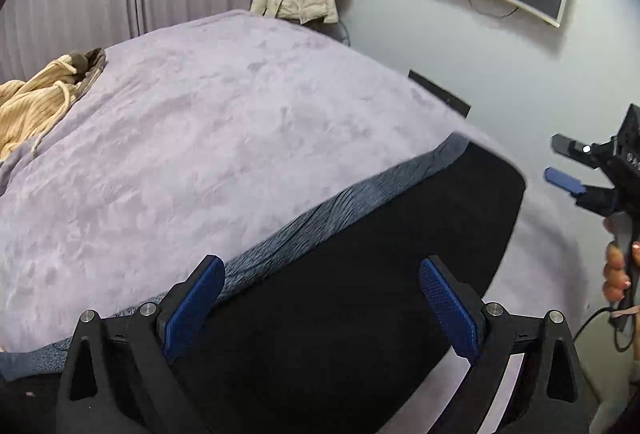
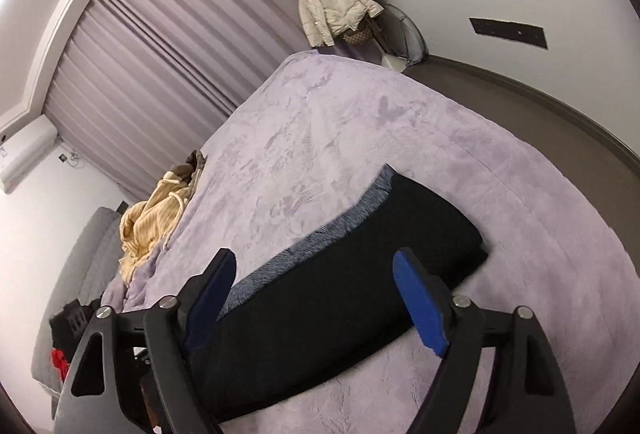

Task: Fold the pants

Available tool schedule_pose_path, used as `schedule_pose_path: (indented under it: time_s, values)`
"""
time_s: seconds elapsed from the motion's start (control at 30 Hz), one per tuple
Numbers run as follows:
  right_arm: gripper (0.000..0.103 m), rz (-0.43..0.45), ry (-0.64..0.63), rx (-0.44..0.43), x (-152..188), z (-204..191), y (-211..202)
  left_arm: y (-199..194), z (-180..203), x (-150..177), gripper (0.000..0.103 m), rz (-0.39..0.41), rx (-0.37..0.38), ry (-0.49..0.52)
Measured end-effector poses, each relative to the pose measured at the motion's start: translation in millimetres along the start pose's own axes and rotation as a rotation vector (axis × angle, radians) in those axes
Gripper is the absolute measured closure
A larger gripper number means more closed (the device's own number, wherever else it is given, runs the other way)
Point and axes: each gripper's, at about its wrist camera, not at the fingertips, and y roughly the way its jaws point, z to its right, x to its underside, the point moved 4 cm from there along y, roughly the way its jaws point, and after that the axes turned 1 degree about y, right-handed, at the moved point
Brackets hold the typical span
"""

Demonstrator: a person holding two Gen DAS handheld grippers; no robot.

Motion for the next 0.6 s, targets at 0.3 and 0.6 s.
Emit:
schedule_pose_path:
  time_s: [0.3, 0.6]
  values:
    - [0.092, -0.140, 0.220, -0.040, 29.8, 65.6, 49.5, 33.5, -21.2, 52.8, 0.005, -0.125, -0.033, -0.055]
    - [0.091, -0.159, 0.182, 0.075, 51.0, 88.3, 43.2, 26.7, -28.5, 60.8, 0.005, -0.141, -0.046, -0.036]
